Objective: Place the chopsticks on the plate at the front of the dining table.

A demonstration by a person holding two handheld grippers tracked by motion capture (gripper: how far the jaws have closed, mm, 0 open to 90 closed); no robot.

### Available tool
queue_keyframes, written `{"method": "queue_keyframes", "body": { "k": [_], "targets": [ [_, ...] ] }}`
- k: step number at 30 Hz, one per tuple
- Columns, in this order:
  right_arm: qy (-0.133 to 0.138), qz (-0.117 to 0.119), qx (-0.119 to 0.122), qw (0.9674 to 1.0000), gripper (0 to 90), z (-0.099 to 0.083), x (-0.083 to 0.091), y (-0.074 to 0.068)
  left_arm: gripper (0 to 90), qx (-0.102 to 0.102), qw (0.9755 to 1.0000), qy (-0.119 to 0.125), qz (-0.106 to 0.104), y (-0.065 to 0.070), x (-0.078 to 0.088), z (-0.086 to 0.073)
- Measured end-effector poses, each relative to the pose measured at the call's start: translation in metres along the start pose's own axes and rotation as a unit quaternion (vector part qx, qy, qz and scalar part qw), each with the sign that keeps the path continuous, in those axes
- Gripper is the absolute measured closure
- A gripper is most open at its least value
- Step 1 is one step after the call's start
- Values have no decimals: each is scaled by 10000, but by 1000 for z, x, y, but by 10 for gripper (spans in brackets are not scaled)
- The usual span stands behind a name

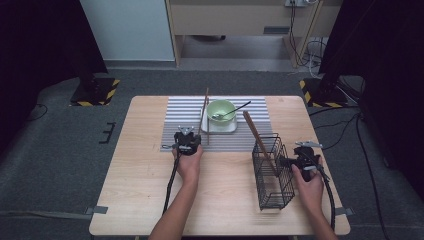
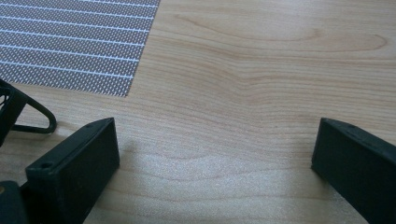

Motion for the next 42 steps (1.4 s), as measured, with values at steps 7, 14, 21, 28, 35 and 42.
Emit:
{"method": "queue_keyframes", "body": {
  "k": [7,14,21,28,35,42],
  "targets": [
    [-1,0,-1,10000,10,0,0,0,857,1,10000,-20,21,-1,0,0],
    [-1,0,-7,10000,10,0,0,0,857,36,9999,-91,63,-3,-2,-1],
    [1,0,1,10000,10,0,0,0,857,61,9998,-173,60,-4,-6,-2],
    [0,0,1,10000,10,0,0,0,857,166,9996,-202,76,-9,-13,-5],
    [-7,5,0,10000,7,0,0,0,856,235,9995,-227,23,-9,-17,-2],
    [-8,5,0,10000,7,0,0,0,856,240,9991,-351,40,-8,-20,-4]
  ]
}}
Point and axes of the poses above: each handheld gripper's, and its own axes: x roughly backward along the jaws, z roughly out of its top, y roughly to its right, the point moved 1 cm from there along -x, roughly forward along the jaws, and after that the axes turned 8 degrees about z, right-handed, at the moved point
